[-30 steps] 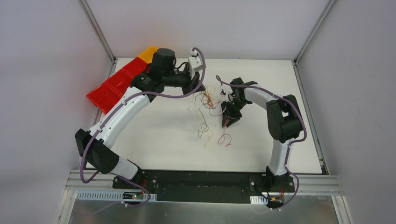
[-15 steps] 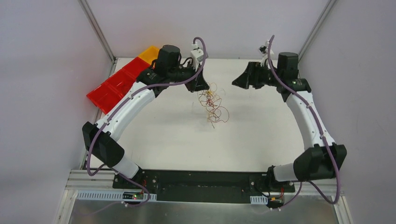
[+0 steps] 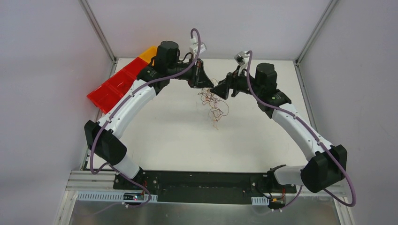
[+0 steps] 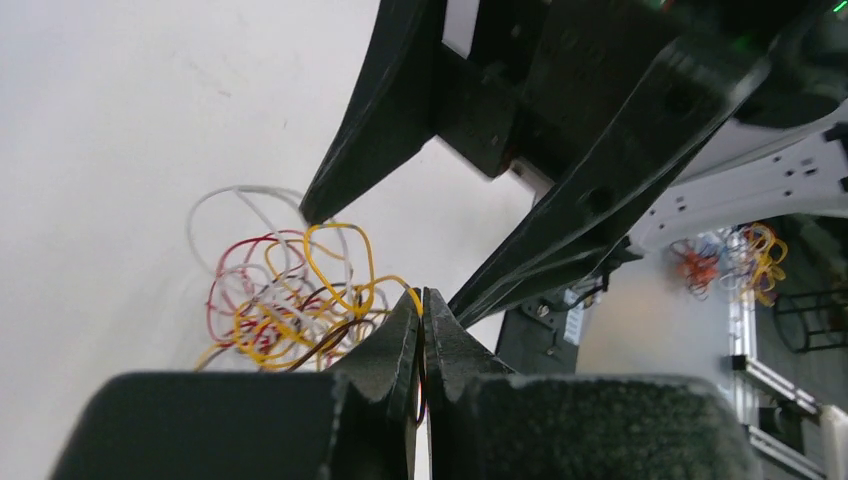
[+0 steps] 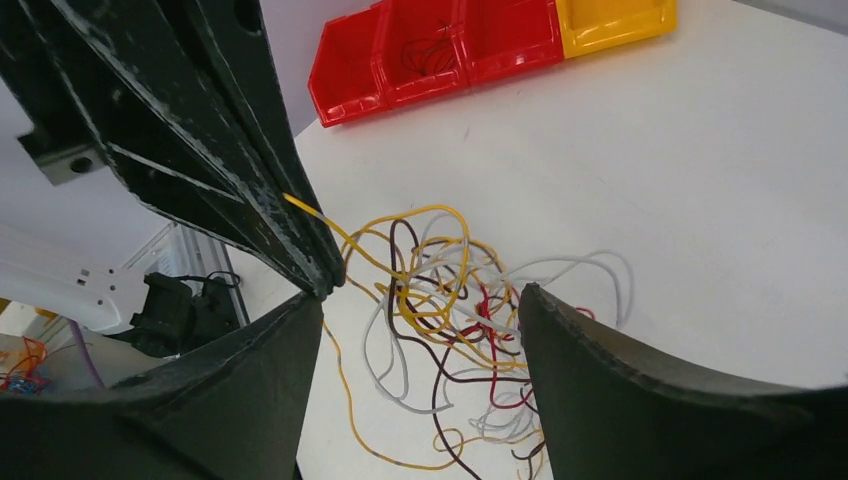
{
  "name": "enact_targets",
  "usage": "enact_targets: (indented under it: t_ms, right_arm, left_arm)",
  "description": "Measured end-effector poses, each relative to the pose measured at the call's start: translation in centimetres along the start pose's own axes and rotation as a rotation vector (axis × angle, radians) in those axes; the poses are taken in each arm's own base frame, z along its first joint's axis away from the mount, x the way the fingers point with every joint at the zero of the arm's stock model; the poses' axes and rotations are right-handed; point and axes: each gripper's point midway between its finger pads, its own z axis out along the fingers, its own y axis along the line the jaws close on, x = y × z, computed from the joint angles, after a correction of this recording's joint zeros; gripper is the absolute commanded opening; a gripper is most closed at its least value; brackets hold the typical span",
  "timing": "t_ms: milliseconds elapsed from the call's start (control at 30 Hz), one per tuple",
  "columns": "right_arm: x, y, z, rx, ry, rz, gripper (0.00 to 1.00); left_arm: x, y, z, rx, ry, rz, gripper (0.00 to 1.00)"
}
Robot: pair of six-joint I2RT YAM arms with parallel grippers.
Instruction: Untangle the cables
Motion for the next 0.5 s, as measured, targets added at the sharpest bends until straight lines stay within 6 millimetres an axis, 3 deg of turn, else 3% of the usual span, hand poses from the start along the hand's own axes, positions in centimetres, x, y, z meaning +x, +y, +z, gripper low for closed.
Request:
enact_targets:
  t_ms: [233, 300, 433, 500]
  right_arm:
    - [2.4, 0.1, 2.0, -0.009, 0.007, -0.072, 0.66]
    - [3.4, -0.1, 2.6, -0.002, 0.015, -0.087, 0.56]
    - [4.2, -1.3, 3.6, 0.042, 0.017, -0.099, 0.19]
    - [4.2, -2.4, 3.9, 0.082, 0.008, -0.104, 0.12]
  left_arm:
    - [-1.7, -2.1, 0.0, 0.09, -0.043, -0.041, 0.0]
    - [-2.2, -2.7, -0.1, 0.111, -0.052, -0.044, 0.0]
    - [-3.0, -3.4, -0.4, 0.136, -0.07, -0.041, 0.0]
    - [-3.2, -3.7, -0.4, 0.149, -0.07, -0.042, 0.0]
